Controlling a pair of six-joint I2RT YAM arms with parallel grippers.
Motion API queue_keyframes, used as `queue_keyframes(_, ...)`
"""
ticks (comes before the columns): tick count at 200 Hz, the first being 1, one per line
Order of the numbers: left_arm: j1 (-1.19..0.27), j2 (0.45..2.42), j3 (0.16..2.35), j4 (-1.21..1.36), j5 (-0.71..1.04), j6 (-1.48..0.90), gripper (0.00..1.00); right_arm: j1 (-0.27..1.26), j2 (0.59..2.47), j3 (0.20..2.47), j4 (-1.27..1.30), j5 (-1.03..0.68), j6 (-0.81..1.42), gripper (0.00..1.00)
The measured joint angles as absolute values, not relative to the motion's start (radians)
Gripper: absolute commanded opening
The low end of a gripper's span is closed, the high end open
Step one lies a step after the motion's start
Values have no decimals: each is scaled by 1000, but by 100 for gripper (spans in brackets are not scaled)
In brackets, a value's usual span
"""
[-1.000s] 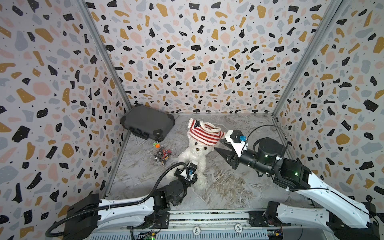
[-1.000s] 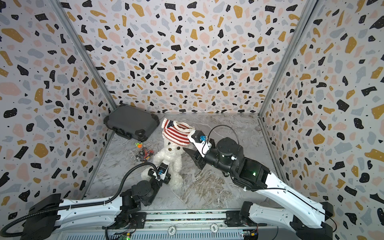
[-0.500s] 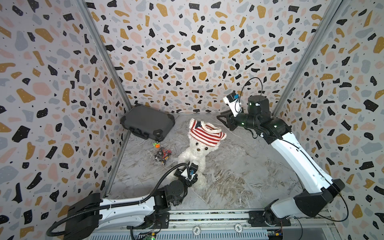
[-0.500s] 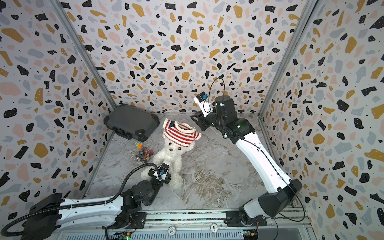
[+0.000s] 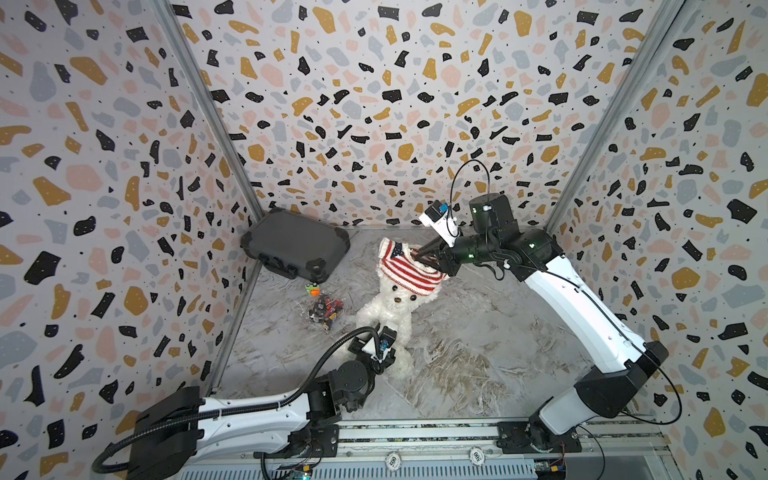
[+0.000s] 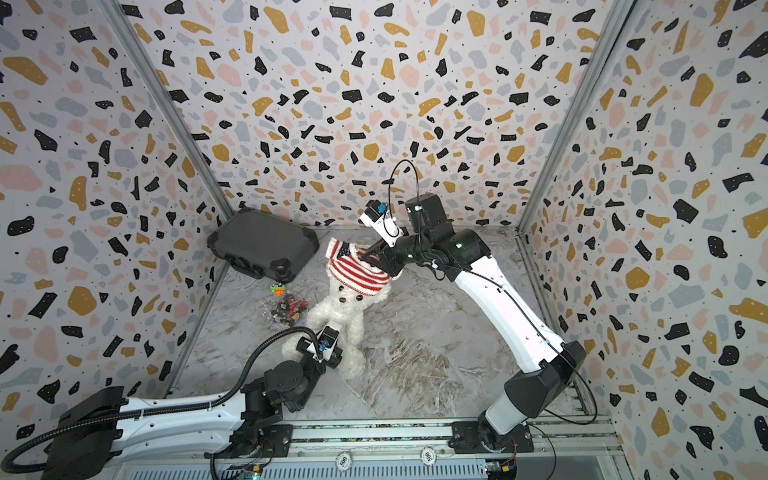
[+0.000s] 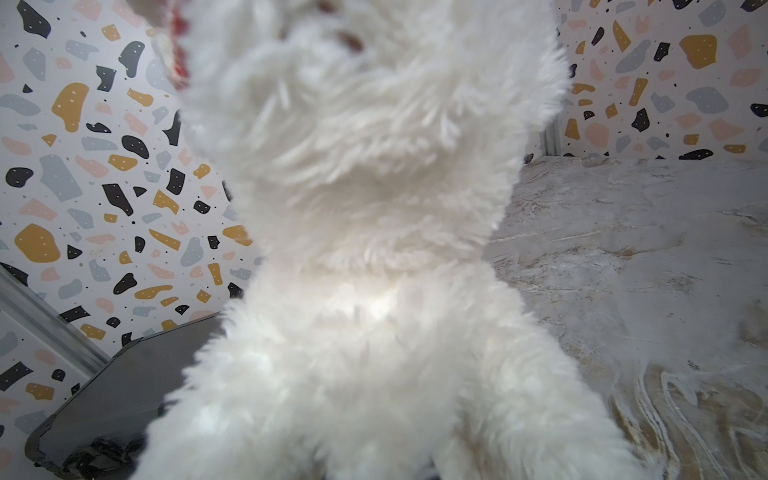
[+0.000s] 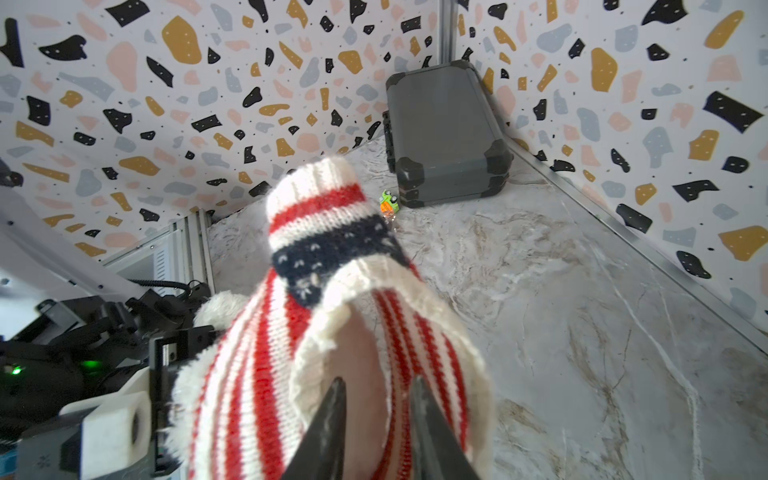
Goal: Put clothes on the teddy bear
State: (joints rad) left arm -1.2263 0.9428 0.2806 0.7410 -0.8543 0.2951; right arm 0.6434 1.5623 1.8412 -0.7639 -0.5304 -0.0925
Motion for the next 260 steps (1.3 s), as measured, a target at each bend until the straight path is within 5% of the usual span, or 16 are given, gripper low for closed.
queue_keyframes(181, -1233, 1082, 208, 1036, -907, 496, 0, 704, 1458, 1716, -827, -482, -31, 42)
queue_keyframes(260, -1233, 1124, 208, 1168, -874, 535, 0, 660, 1373, 1736, -811, -484, 47, 38)
